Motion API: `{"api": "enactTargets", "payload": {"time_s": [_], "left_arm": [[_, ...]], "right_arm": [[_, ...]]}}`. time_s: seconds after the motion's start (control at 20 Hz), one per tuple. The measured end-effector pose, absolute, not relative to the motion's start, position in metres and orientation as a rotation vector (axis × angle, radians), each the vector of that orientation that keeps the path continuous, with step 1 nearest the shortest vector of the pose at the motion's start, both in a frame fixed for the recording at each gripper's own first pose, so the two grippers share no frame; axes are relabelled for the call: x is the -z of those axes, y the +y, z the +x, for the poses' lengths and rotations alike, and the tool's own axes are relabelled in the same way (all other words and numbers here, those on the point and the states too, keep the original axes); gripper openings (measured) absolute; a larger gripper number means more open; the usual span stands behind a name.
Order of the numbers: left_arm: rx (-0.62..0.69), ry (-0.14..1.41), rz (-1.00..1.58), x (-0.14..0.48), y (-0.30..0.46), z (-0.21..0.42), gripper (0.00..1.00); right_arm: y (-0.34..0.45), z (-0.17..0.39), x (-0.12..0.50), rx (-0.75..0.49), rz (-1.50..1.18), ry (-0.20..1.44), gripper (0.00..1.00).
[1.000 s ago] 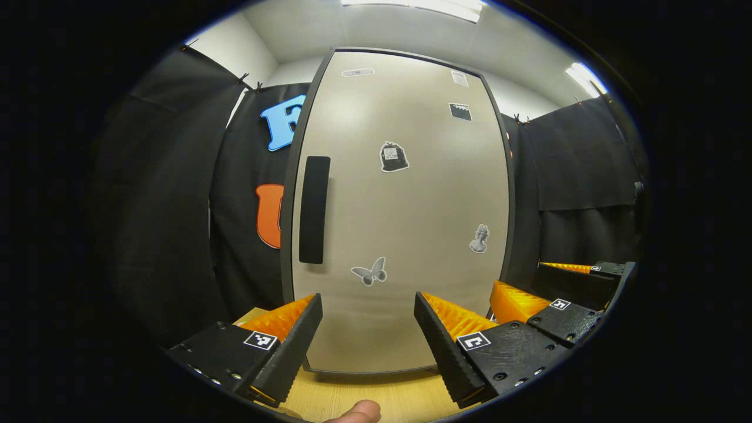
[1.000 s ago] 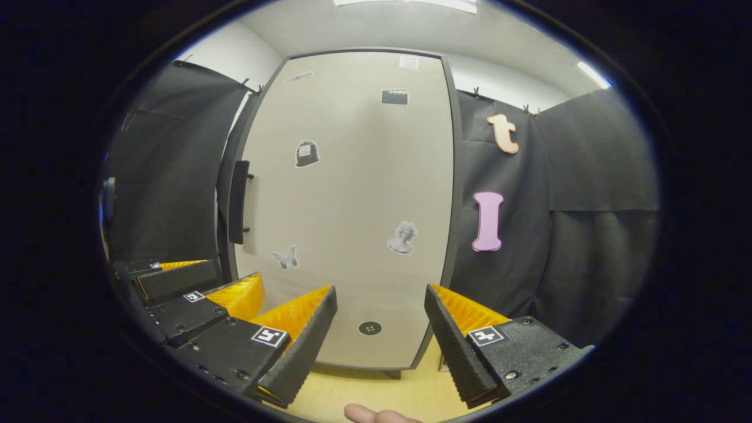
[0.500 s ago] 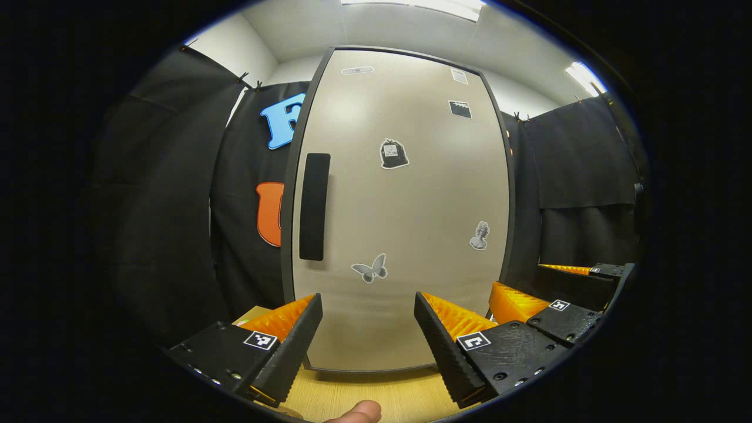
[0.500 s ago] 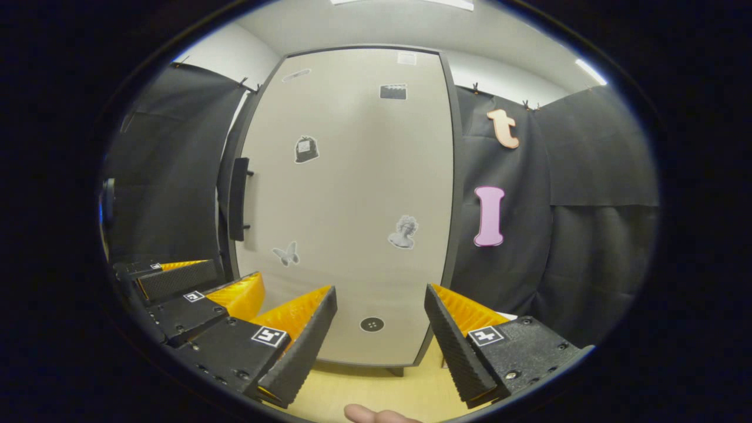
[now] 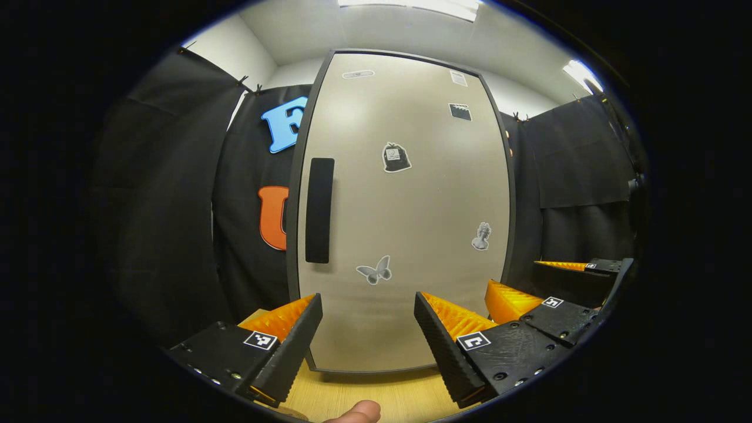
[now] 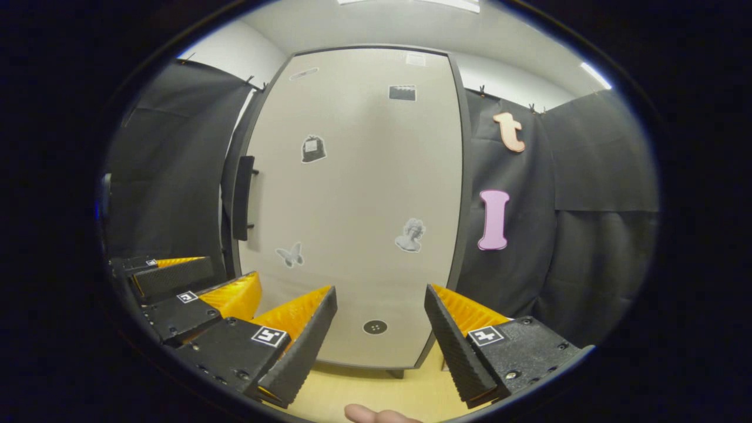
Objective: Open the cabinet door with the right hand, grasp the bottle in the cabinet with the left hand and place it on the coaster, then close the cabinet door with the right hand.
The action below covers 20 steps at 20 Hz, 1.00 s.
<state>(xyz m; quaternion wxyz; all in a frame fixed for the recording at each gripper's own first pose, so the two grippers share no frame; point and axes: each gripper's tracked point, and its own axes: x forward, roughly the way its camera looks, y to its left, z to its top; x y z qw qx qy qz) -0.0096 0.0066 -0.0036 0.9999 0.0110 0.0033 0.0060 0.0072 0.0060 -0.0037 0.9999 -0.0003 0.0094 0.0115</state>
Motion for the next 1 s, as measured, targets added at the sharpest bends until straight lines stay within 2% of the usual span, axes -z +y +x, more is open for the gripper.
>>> {"api": "enactTargets", "payload": {"time_s": [0.5,0.7,1.0], "left_arm": [[-0.1,0.03,0.01,0.011,0.051,-0.039,0.95],[-0.151,0.044,0.02,0.015,0.075,-0.058,0.95],[-0.275,0.055,0.023,0.018,0.127,-0.086,0.95]], "right_arm": [[0.051,0.043,-0.041,-0.129,-0.054,-0.061,0.97],[0.102,0.055,-0.053,-0.276,-0.081,-0.085,0.97],[0.173,0.07,-0.075,-0.382,-0.135,-0.152,0.99]]}}
